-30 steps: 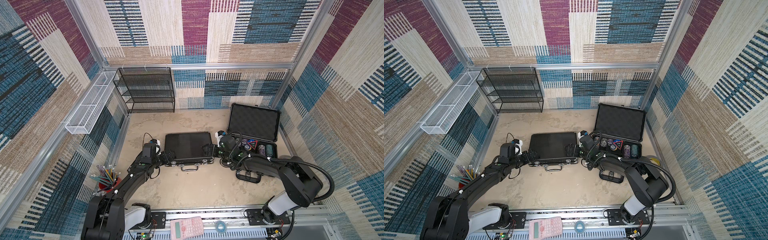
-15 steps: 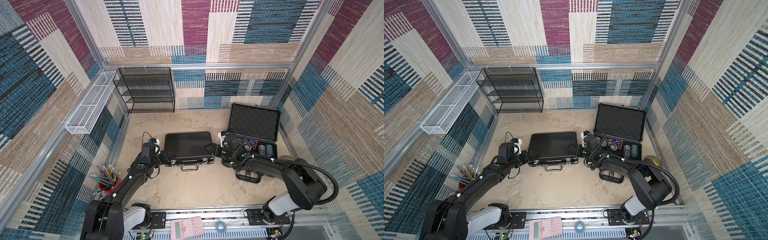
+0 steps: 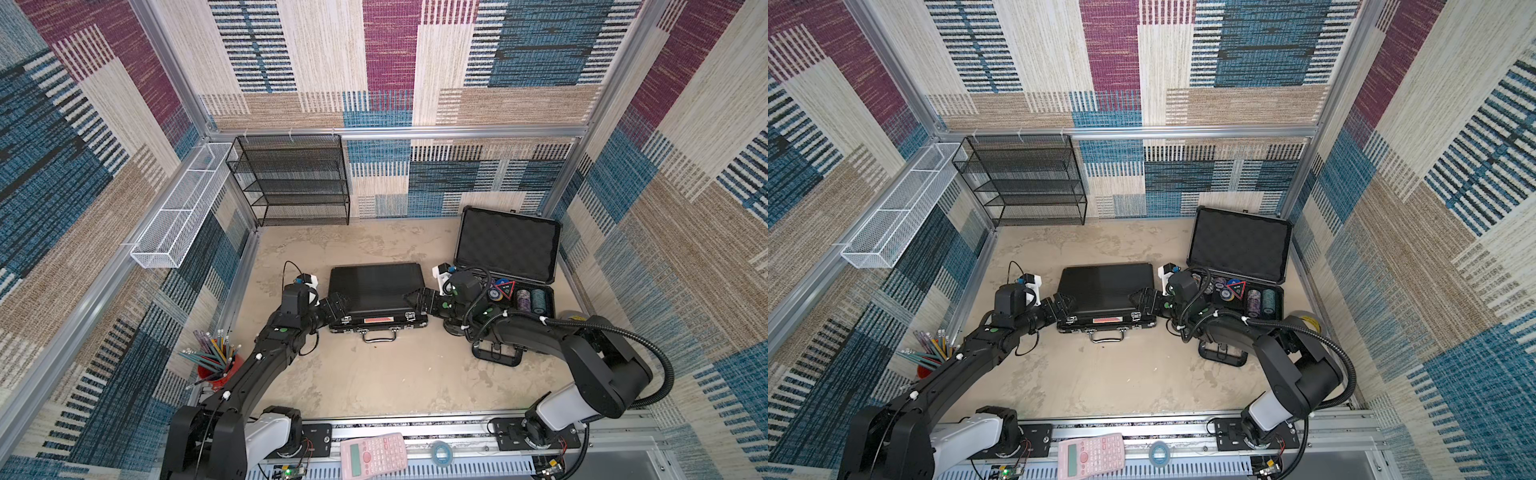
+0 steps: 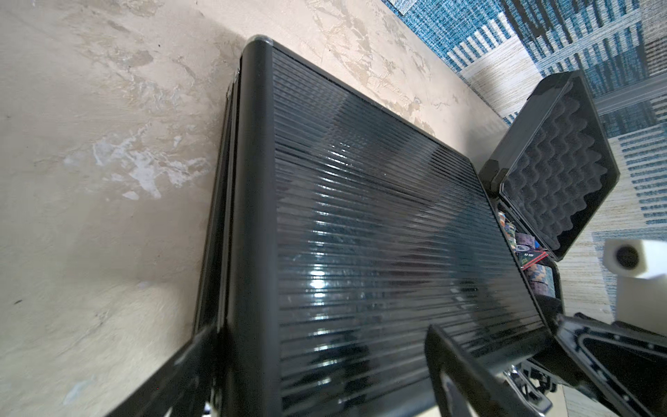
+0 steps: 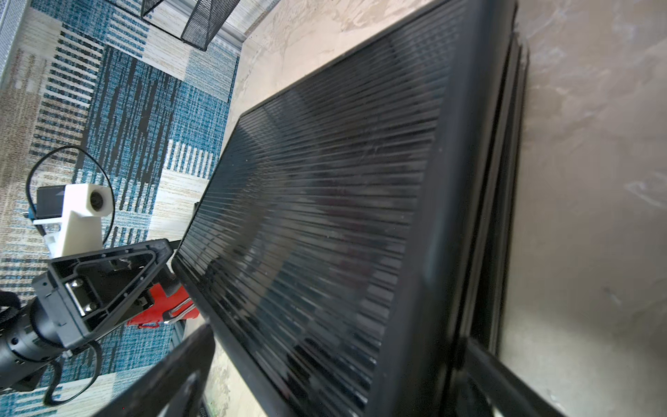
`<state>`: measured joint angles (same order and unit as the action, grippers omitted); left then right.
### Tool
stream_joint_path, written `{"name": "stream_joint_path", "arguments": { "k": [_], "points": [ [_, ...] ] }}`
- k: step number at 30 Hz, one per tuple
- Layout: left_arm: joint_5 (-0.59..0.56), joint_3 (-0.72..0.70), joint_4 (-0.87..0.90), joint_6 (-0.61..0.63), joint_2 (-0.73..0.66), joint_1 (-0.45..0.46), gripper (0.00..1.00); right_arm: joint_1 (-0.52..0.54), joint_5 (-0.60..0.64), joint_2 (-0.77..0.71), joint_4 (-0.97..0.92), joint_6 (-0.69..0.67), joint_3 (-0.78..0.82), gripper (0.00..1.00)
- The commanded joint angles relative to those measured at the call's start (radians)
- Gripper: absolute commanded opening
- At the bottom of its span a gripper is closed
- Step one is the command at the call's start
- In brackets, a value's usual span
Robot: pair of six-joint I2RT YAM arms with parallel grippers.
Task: Open the poker set cases
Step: Open the case lid on the poker set case.
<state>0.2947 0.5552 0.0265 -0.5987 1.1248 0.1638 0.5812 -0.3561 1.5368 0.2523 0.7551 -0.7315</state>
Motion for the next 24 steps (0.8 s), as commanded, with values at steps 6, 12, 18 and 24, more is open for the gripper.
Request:
{"name": "stream_joint_path", "arguments": {
  "k": [6,12,18,24],
  "points": [
    [0.045,-0.029,-0.075,-0.015,-0.075,0.003,0.93,0.001,-0.083,-0.029,0.120,0.004,-0.020,1.00],
    [-0.025,-0.085,-0.101,-0.027,-0.210,0.004,0.99,0.000,-0.078,-0.044,0.102,-0.024,-0.052,0.99],
    [-0.112,-0.142,-0.078,-0.015,-0.361,0.005,0.99,0.001,-0.059,-0.044,0.077,-0.056,-0.107,0.99],
    [-0.144,-0.157,-0.027,0.009,-0.430,0.006,0.99,-0.004,-0.040,-0.020,0.035,-0.093,-0.190,1.00]
  ]
}}
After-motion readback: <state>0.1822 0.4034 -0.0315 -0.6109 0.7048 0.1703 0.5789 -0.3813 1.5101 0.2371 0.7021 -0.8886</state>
